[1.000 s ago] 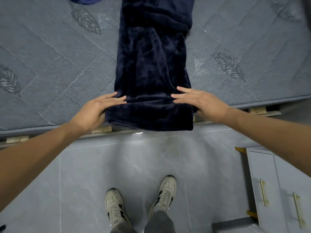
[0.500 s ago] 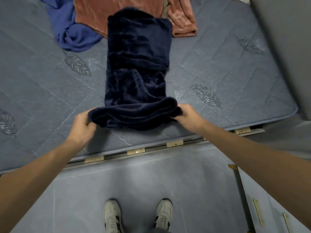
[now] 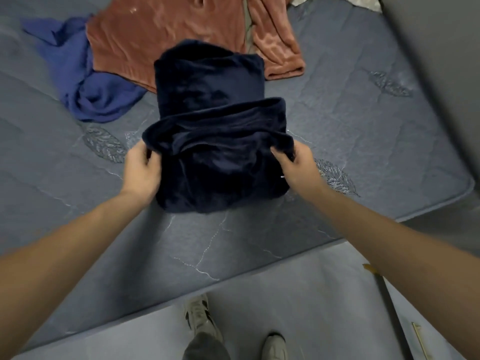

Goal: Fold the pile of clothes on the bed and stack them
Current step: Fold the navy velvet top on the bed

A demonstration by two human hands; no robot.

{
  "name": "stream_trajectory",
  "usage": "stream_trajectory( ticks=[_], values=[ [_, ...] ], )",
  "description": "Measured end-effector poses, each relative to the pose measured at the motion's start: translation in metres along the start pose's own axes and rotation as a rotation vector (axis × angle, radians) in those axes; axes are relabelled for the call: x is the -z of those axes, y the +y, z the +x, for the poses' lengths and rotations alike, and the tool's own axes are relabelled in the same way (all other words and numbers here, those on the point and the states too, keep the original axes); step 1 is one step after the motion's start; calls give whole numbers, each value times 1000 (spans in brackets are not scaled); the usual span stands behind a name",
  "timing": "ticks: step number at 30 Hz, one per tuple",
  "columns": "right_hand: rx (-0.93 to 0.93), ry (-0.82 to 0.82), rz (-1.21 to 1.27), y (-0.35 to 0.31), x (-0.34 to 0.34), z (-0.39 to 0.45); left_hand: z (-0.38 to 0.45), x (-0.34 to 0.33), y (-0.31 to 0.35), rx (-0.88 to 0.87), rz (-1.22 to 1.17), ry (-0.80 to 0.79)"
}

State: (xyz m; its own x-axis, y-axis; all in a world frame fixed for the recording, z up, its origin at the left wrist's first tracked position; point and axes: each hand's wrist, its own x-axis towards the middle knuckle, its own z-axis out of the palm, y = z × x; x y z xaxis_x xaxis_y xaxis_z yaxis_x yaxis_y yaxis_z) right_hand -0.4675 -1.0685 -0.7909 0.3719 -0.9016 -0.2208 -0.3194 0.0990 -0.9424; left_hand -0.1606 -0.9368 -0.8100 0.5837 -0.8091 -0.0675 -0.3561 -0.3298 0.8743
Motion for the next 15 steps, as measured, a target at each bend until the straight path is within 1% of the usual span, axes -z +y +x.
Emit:
stream_trajectory(
  ticks=[3,5,7,11,13,15],
  values=[
    [-98,29,-101,-1,-4,11,24,-2,12,43,19,-61],
    [-189,37,-73,2,-8,9,24,-1,14,100,20,-97],
    [-267,55,-23,6,-9,1,13,0,12,223,-84,-140],
    [-324,45,-75,19,-6,-20,-24,5,4,422,-241,-208],
    [-362,32,-78,23,-6,-28,-39,5,-2,481,-253,-217],
    [-383,59,-91,28,-9,-32,-51,4,-7,505,-202,-198]
  ],
)
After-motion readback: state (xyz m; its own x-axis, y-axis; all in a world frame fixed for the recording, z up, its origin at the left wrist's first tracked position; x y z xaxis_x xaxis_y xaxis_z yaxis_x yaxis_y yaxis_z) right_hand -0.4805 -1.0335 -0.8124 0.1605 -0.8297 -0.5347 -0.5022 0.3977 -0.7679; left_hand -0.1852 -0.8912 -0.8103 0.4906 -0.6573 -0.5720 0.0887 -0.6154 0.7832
